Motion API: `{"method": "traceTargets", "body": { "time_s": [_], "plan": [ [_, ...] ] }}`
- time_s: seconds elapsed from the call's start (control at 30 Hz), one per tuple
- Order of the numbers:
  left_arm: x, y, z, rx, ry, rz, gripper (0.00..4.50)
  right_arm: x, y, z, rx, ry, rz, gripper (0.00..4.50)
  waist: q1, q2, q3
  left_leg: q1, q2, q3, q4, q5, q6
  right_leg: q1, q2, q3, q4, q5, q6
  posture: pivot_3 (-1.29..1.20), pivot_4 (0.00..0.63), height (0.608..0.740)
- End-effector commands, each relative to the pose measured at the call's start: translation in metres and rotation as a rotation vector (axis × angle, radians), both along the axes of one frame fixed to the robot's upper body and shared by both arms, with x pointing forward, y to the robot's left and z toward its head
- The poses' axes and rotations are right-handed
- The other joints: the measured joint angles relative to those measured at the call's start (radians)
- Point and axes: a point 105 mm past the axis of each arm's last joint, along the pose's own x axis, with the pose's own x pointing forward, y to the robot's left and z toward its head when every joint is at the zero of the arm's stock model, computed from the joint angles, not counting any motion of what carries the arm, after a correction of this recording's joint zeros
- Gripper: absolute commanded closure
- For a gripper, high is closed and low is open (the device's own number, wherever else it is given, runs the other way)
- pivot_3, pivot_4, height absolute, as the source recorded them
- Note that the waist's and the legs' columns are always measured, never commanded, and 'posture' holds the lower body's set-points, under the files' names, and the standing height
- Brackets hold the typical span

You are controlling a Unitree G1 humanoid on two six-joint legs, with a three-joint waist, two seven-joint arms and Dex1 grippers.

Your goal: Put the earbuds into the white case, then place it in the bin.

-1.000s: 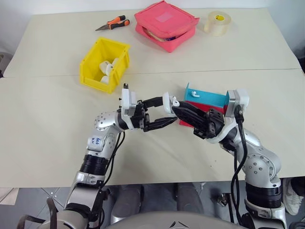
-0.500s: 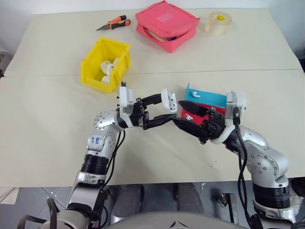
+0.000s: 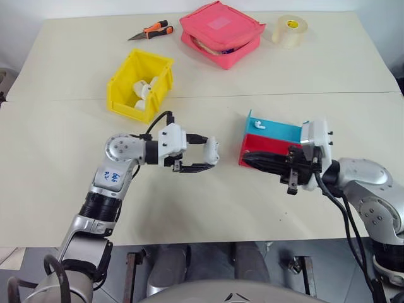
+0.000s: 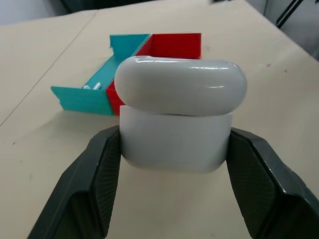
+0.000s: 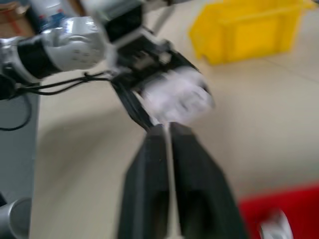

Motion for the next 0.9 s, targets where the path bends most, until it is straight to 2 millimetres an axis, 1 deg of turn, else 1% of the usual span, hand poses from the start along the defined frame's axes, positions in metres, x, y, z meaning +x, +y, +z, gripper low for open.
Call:
{"method": "traceTargets", "body": {
  "time_s": [0.03,0.17,0.27,0.33,0.43,0.53,0.67,0.73,0.8,0.83,0.9],
  "plan": [
    [-0.001,-0.009,0.002,0.006,-0.004,0.000,1.73,0.000,0.018,0.005,-0.016,-0.006,0.034,4.47,0.000,0.000,0.000,0.000,0.000,0.000,0.000,0.000,0.000,0.000,0.000,0.000,0.000,0.000,0.000,0.00,0.150,0.740],
    [-0.006,-0.013,-0.001,0.012,0.020,-0.016,1.73,0.006,0.038,0.017,-0.019,0.002,0.072,4.47,-0.002,0.000,0.000,-0.001,0.000,-0.001,-0.001,0.000,0.000,-0.001,0.000,-0.001,0.000,0.000,0.000,0.00,0.150,0.740],
    [-0.008,-0.014,-0.001,0.000,0.021,-0.023,1.73,0.012,0.041,0.013,-0.064,0.020,0.056,4.47,-0.003,0.000,0.000,-0.001,0.000,-0.001,0.000,0.000,0.000,0.000,0.000,-0.001,0.000,0.000,0.000,0.00,0.150,0.740],
    [-0.007,-0.013,-0.001,0.000,-0.002,-0.014,1.73,0.017,0.038,0.006,-0.110,0.028,0.027,4.47,-0.002,0.000,0.000,-0.001,0.000,-0.002,0.000,0.000,0.000,0.000,0.000,-0.001,0.000,0.000,0.000,0.00,0.150,0.740],
    [-0.007,-0.011,0.003,-0.037,-0.011,-0.013,1.73,0.020,0.027,-0.003,-0.152,0.062,-0.020,4.47,0.001,0.000,0.000,-0.001,0.000,-0.002,0.000,0.000,0.000,0.000,0.000,-0.001,0.000,0.000,0.000,0.00,0.150,0.740],
    [-0.010,-0.010,0.009,-0.081,-0.018,-0.024,1.73,0.021,0.007,-0.015,-0.187,0.098,-0.076,4.47,0.003,0.000,0.000,-0.001,0.000,-0.002,0.000,0.000,0.000,0.000,0.000,-0.001,-0.001,0.000,0.000,0.00,0.150,0.740],
    [-0.013,-0.006,0.012,-0.129,-0.012,-0.022,1.73,0.020,-0.017,-0.024,-0.202,0.119,-0.165,4.47,0.011,-0.001,0.000,-0.001,0.000,-0.001,0.000,0.000,0.000,-0.001,0.000,-0.002,-0.001,0.000,0.000,0.00,0.150,0.740],
    [-0.011,0.001,0.015,-0.167,-0.011,0.015,1.73,0.019,-0.028,-0.026,-0.181,0.111,-0.217,4.47,0.013,-0.001,0.000,-0.001,0.000,-0.001,0.000,0.000,0.000,-0.001,0.000,-0.001,0.000,0.000,0.000,0.00,0.150,0.740],
    [-0.005,0.013,0.021,-0.248,0.014,0.108,1.73,0.018,-0.036,-0.014,-0.045,0.040,-0.276,4.47,0.013,-0.001,0.000,-0.001,0.000,-0.001,0.000,0.000,0.000,0.000,0.000,-0.001,-0.001,0.000,0.000,0.00,0.150,0.740],
    [-0.002,0.020,0.023,-0.286,0.031,0.148,1.73,0.017,-0.041,-0.010,0.013,0.008,-0.301,4.31,0.012,-0.001,0.000,-0.001,0.000,-0.001,0.000,0.000,0.000,0.000,0.000,-0.001,-0.001,0.000,0.000,0.00,0.150,0.740],
    [-0.002,0.030,0.023,-0.332,0.072,0.200,1.73,0.009,-0.047,-0.008,0.054,-0.027,-0.298,3.84,0.013,-0.001,0.000,-0.001,0.000,0.000,0.000,0.000,0.000,-0.001,0.000,-0.001,0.000,0.000,0.000,0.00,0.150,0.740]
  ]
}}
